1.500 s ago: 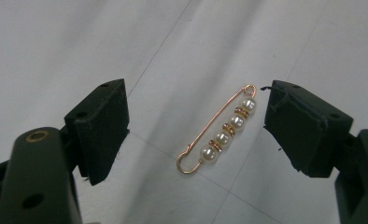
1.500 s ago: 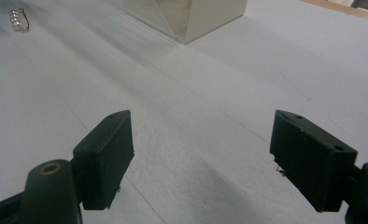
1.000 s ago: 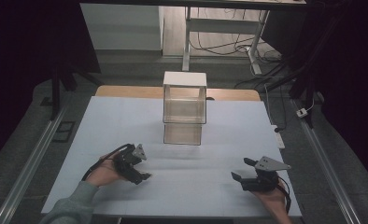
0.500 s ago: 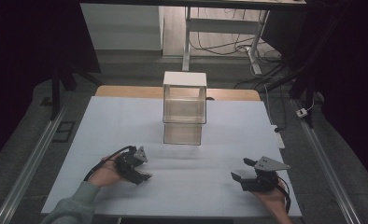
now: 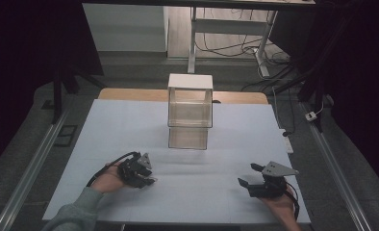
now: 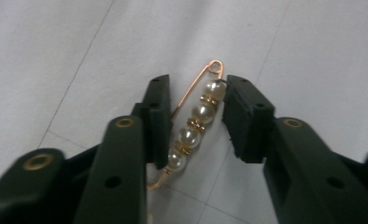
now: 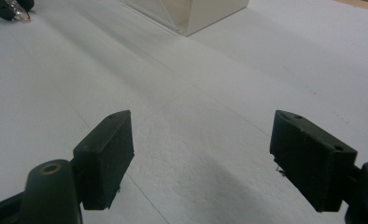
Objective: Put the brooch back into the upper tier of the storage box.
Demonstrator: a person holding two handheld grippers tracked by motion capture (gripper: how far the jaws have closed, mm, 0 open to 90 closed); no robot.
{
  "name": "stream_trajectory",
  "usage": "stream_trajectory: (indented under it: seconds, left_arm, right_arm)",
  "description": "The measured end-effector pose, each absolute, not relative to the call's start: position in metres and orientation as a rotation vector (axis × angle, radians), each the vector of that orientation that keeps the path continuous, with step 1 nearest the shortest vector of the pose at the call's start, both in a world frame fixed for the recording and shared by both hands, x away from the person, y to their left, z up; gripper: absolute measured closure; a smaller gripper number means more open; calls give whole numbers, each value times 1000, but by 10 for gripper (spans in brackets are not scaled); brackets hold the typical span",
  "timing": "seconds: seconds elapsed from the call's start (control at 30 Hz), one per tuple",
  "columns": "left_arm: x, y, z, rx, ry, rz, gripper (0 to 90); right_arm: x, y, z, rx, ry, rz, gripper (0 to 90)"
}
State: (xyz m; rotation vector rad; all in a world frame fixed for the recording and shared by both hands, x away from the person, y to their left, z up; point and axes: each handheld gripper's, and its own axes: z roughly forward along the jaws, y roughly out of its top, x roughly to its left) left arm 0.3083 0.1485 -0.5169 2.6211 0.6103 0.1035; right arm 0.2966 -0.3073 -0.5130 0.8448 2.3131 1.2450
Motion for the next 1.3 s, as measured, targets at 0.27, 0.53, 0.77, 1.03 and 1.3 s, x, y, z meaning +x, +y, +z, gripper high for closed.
stream_trajectory:
  seconds: [0.27,0.53,0.77,1.03,1.3]
  left_arm:
    - [308,149,-516,2620,615,109,786]
    - [307,153,-511,2586,654,158,788]
    - [307,162,-503,2506,734,191,788]
    - [309,172,-495,2427,810,222,788]
    - [308,180,-489,2369,829,238,787]
  right_arm:
    - [297,-308,-513,842,2310,1254,211]
    - [297,-308,-513,838,2307,1253,211]
    - [296,-309,-512,843,2304,1244,212]
    - [296,-309,-512,843,2300,1245,211]
    - [296,-309,-512,844,2302,1250,212]
